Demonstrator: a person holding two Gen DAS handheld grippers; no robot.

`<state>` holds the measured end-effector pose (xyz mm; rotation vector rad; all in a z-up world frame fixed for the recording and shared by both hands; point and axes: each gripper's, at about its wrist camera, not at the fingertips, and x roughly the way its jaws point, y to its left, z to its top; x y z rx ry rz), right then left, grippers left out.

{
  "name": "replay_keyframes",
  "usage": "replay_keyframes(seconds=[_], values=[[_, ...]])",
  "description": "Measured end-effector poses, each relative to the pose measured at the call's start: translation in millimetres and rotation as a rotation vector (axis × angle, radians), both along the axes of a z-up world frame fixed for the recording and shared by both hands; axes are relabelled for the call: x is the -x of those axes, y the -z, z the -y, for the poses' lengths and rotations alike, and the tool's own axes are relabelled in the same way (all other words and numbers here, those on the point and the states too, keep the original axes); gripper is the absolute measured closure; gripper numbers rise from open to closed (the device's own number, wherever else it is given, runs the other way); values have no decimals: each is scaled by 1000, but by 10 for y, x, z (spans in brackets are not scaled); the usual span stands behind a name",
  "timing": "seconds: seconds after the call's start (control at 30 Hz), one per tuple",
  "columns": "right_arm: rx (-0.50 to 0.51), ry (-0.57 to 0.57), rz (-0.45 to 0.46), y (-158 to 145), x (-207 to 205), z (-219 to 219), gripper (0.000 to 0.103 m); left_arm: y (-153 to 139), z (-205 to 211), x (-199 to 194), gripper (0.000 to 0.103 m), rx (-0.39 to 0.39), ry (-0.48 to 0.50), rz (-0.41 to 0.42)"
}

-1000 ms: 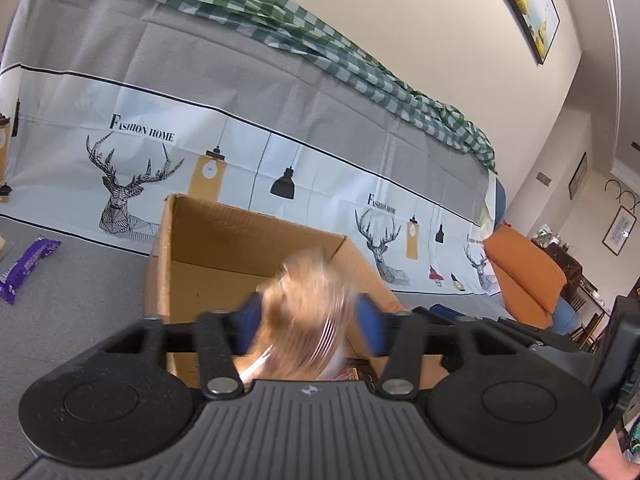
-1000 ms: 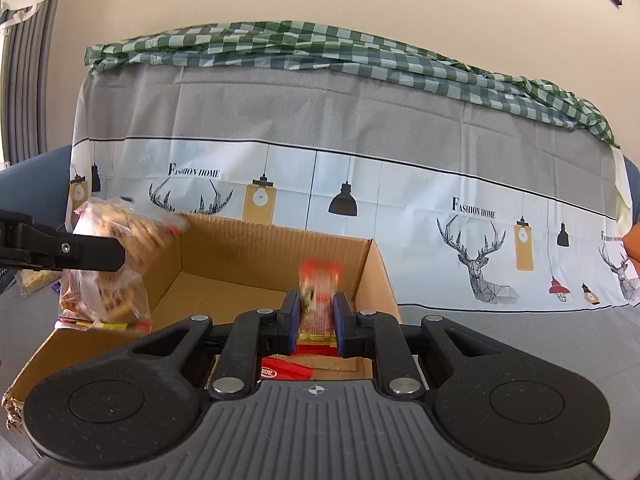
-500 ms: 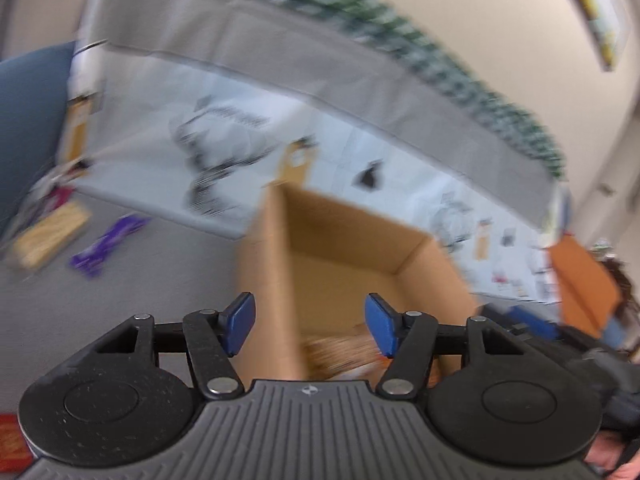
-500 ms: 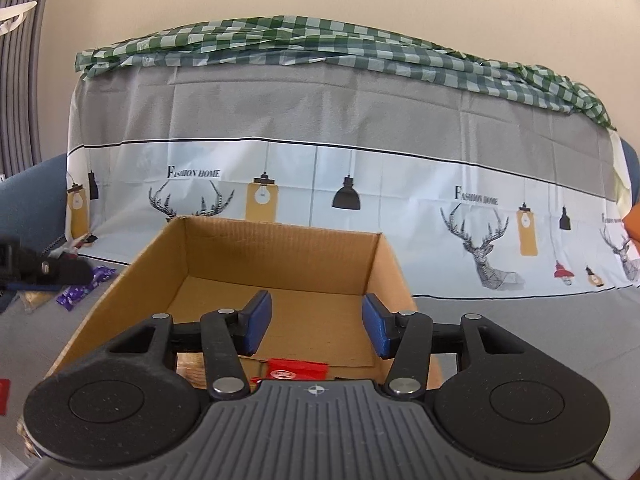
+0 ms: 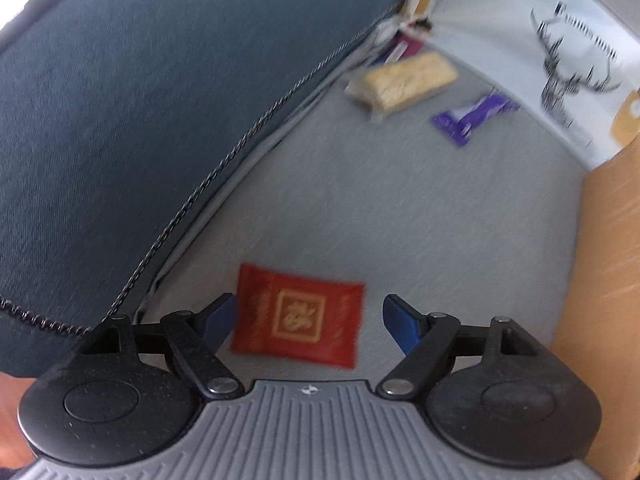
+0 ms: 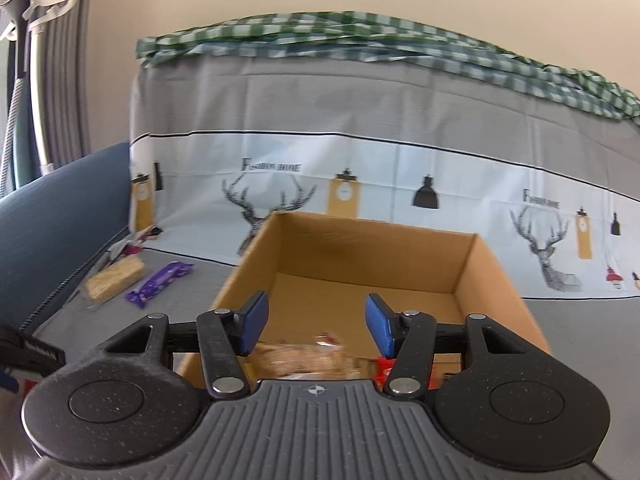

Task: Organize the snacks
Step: 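Move both tools back to the snack pile, then grasp the red square packet with the left tool while the right tool grasps the purple chocolate bar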

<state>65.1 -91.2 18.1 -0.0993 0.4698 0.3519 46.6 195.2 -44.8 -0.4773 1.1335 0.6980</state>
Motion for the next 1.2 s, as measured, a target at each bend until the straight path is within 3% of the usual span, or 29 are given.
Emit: replay_keyframes(seconds=[0.17,0.2,0.27,0.33,0.37,0.5,0.57,0.63,0.73,0.8,0.87,0.93,1.07,1.13,1.2], values=[[-30,-26,-46,35,26,-213,46,166,-65,38,21,95,25,-35],[-35,-32,-55,44,34,-265,46,169,-81,44,26,94,31,-34],[-38,-48,-64,58,66,-377,46,118,-102,56,52,64,69,-1],[-39,-68,-67,69,105,-499,46,50,-132,70,97,33,103,36],[-40,-78,-69,73,125,-559,46,31,-139,88,99,29,111,49],[-40,-118,-74,96,193,-800,46,89,-289,109,99,102,89,72],[-41,-132,-66,99,222,-909,46,74,-397,169,88,156,43,96],[-51,-145,-49,72,240,-979,46,55,-487,268,50,196,-3,129],[-63,-163,-28,43,239,-1055,46,14,-552,368,46,221,-31,147],[-73,-168,-33,31,198,-1087,46,61,-488,229,41,219,23,136],[-85,-164,-38,29,151,-1103,46,106,-397,105,33,211,85,116],[-92,-147,-51,39,85,-1115,46,122,-259,19,17,161,143,89],[-128,-113,-90,49,-52,-1112,46,245,-25,-134,19,70,227,5],[-138,-106,-120,45,-137,-1124,44,252,58,-139,31,2,241,-15],[-152,-108,-172,42,-262,-1172,37,228,20,-105,41,-1,206,20]])
